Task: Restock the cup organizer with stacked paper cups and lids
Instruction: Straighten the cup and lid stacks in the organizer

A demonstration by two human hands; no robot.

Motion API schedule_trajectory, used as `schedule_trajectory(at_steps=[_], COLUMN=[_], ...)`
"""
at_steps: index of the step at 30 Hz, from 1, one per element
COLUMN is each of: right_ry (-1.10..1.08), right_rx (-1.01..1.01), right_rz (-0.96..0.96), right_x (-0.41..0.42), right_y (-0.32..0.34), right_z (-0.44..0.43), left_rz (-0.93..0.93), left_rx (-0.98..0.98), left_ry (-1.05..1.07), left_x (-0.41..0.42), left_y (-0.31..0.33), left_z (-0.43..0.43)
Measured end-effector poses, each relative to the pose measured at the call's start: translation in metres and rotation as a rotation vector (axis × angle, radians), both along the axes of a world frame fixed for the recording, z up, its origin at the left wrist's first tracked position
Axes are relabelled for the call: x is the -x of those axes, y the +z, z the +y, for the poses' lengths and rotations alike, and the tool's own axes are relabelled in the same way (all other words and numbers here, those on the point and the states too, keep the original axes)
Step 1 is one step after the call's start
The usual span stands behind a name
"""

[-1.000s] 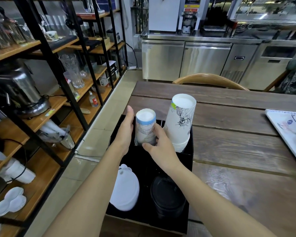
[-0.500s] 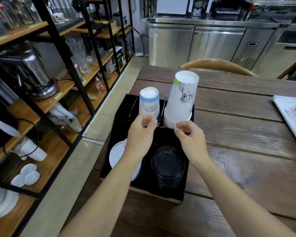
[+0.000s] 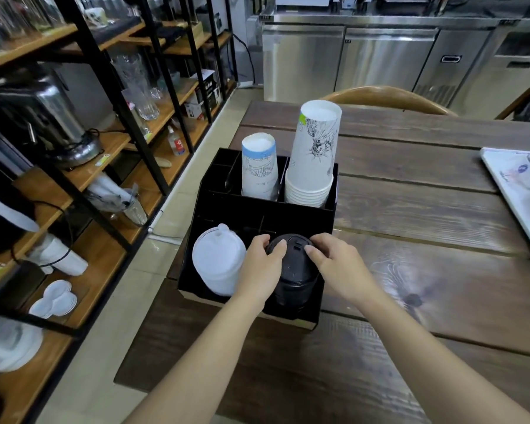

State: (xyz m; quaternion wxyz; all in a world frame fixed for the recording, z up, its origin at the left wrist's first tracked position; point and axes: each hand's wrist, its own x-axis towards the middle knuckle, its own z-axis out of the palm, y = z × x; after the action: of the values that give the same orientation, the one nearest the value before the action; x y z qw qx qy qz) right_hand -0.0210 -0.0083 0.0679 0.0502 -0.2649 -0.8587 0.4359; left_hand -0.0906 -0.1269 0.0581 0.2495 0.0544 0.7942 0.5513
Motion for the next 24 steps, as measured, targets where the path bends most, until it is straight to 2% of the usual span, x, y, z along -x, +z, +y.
schedule_trajectory(at_steps=[4,7,19,24], right_ry=[0.091,0.128,0.183,0.166], right_rx=[-0.145,-0.178,-0.049,0.094], right_rz=[-0.077,-0.135,-0.2,-0.278], right_x=[0.001,0.005,0.002,0.01], right_y=[0.001,0.003,0.012,0.013], right_z=[-0.002,0.0,0.005,-0.001], left_rz=[-0.02,-0.062,-0.488,-0.529], left_rx=[-0.039,-0.073,-0.417,-0.432], left_ry=[-0.006,0.028,0.197,0.205], left_x=[-0.008,-0.011,-0.02,-0.019], left_y=[-0.004,-0.004,-0.022,-0.021], left_z=[0.0,0.003,-0.007,-0.005])
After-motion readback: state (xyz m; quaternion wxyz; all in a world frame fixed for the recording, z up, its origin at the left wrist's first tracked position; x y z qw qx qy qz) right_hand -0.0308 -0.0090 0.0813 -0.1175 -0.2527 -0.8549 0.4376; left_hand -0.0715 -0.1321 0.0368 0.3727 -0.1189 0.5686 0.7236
